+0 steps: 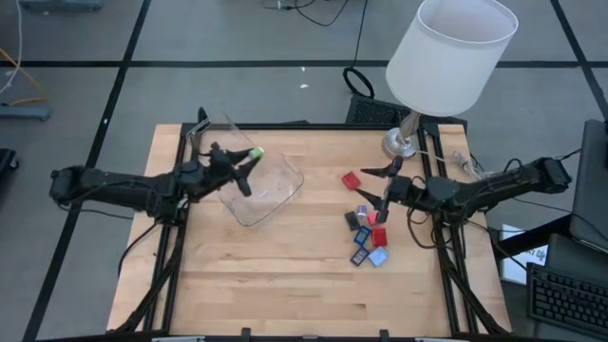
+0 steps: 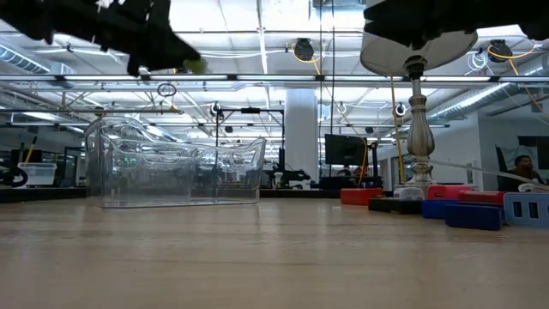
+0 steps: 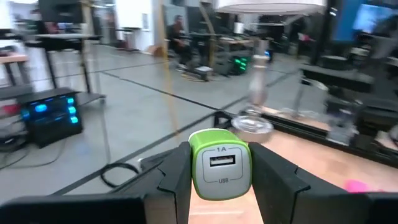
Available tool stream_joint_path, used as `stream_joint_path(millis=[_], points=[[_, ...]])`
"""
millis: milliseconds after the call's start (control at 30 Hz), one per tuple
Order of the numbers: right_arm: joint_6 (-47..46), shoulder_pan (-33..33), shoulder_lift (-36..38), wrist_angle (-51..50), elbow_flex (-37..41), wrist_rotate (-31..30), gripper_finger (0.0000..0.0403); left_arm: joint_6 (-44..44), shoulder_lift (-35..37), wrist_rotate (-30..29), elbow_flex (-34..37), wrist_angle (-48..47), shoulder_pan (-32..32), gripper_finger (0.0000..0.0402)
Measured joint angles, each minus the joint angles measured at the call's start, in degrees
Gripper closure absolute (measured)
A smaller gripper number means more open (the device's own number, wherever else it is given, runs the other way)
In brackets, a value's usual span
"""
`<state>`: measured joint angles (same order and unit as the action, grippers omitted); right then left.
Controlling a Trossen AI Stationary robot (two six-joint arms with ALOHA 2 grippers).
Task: Pick & Place Office items
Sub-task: Put the green charger adapter into the top transparent bin
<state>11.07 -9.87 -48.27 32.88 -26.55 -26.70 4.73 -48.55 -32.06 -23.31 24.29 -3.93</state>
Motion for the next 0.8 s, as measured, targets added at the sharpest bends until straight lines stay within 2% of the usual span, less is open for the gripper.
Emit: stream_joint_path(millis=[233,367,567,667,800], points=[[-3.0,0.0,3.8,-3.8,0.7,9.1,0.0155,-1.9,7.7,-3.1,7.0,-0.4,-1.3,0.0272],[-4.6,0.0,6.0,-7.6,0.8,8.7,0.0156,-3.7,13.0,-6.4,9.6,-1.8,-3.2,0.0272],[-7.0,0.0,7.2,-7.6,2.9,7.0,0.0156,-2.3,19.2,-11.9,10.8,-7.8,-8.0,0.0272],[-7.4,0.1,7.2,-7.5,3.2,3.8,0.0156,1.3,19.3,-15.3,11.7,-9.9,-10.7,0.0272],[-7.4,0.1,7.1,-7.4,3.2,2.7,0.0156,10.7,17.6,-16.5,13.0,-14.2,-14.1,0.0272]])
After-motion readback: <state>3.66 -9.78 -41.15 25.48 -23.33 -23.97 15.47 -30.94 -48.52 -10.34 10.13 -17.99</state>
